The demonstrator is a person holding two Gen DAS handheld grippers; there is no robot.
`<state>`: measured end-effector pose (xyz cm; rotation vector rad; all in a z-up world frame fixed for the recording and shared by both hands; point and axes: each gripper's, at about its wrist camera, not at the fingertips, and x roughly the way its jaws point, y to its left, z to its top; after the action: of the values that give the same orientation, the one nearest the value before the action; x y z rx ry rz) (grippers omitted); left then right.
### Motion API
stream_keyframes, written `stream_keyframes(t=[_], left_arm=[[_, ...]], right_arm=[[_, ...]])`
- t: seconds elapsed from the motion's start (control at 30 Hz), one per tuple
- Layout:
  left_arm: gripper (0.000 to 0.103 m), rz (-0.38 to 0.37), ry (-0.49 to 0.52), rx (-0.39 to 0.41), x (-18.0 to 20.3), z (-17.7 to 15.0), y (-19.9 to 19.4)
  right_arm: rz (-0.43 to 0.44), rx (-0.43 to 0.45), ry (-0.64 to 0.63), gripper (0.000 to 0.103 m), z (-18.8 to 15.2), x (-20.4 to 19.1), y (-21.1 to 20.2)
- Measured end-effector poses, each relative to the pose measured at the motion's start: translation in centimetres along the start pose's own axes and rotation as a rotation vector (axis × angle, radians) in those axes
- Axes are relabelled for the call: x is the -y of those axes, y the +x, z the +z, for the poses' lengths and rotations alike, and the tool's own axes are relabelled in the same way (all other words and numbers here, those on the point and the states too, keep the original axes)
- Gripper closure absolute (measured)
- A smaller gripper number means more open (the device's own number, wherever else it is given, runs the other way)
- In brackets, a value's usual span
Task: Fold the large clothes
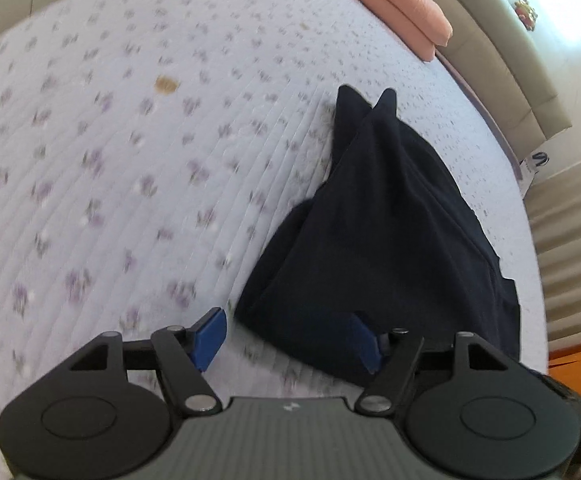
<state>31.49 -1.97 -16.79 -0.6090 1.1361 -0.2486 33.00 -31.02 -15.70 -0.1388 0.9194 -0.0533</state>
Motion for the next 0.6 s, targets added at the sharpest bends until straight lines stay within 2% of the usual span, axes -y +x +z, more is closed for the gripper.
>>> stream_keyframes(t=[0.1, 0.17, 0.4, 0.5, 0.6], left_arm=[[0.033, -0.069, -0.087, -0.013, -1.8, -0.7, 0.6], [0.033, -0.132, -0.151, -0.006, -2.9, -1.2, 1.3], [0.033, -0.328, -0.273, 0.117, -3.7, -0.6, 4.7], [0.033, -0.386, -0.289, 0.148, -2.9, 0.6, 6.5], [0.033, -0.425, -0.27, 0.136, -1.7, 1.6, 8.0]], right_arm=[[-0.033, -0.006, -0.034, 0.079, -1.1, -1.3, 1.6], [-0.025, -0.026, -0.006, 0.08, -1.2, -1.2, 2.2], [-0.004, -0.037, 0.052, 0.08, -1.3, 0.1, 2.8], [-0.002, -0.037, 0.058, 0.08, -1.1, 0.1, 2.6], [-0.007, -0.038, 0.051, 0.079, -1.2, 0.8, 1.3]])
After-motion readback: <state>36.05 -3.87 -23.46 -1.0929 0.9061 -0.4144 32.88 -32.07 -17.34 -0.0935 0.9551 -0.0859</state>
